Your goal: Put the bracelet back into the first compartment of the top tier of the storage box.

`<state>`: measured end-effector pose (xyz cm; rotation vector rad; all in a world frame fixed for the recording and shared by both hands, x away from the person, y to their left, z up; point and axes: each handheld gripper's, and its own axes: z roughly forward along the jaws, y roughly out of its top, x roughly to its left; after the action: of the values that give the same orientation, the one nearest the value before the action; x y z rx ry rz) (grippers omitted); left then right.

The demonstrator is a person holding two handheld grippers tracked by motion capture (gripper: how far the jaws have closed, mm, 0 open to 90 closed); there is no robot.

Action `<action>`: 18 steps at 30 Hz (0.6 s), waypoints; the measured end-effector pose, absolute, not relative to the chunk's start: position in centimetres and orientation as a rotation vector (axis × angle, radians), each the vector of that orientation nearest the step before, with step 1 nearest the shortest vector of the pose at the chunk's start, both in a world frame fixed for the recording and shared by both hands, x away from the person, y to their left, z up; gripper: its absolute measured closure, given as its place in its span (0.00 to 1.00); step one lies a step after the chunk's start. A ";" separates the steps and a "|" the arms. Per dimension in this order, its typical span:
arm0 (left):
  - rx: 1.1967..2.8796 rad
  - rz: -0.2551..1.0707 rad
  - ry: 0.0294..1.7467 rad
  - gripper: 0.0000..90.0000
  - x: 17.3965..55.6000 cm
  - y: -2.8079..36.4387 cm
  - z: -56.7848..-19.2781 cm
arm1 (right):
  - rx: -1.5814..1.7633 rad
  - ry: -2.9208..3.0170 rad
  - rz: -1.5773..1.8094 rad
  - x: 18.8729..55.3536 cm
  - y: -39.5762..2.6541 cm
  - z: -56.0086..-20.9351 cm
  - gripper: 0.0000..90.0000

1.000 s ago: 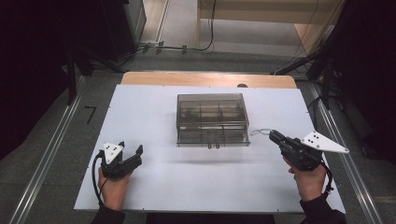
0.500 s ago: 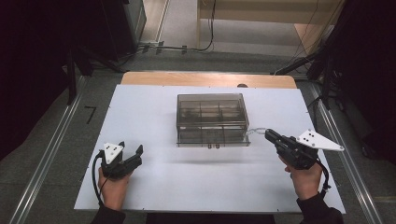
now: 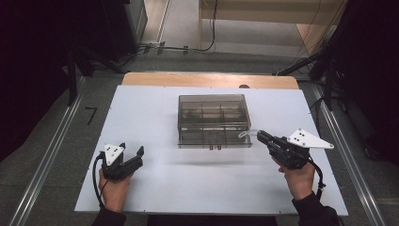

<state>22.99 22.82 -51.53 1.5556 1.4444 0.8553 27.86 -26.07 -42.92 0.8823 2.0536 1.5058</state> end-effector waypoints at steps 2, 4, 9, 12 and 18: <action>1.555 0.855 1.444 0.33 23.0 22.8 -51.5 | 0.885 2.058 1.509 27.9 -25.8 -42.9 0.92; 1.556 0.855 1.443 0.33 23.0 22.8 -51.5 | 0.880 2.062 1.513 27.9 -25.6 -42.9 0.92; 1.557 0.855 1.443 0.33 23.0 22.8 -51.5 | 0.864 2.071 1.518 28.0 -24.9 -42.9 0.92; 1.556 0.855 1.443 0.33 23.0 22.8 -51.6 | 0.861 2.074 1.521 28.0 -24.6 -42.8 0.92; 1.556 0.855 1.443 0.33 23.0 22.8 -51.6 | 0.854 2.078 1.526 28.2 -24.2 -42.7 0.92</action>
<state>23.00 22.81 -51.55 1.5559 1.4434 0.8550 28.22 -24.18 -42.74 0.8538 2.0780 1.5262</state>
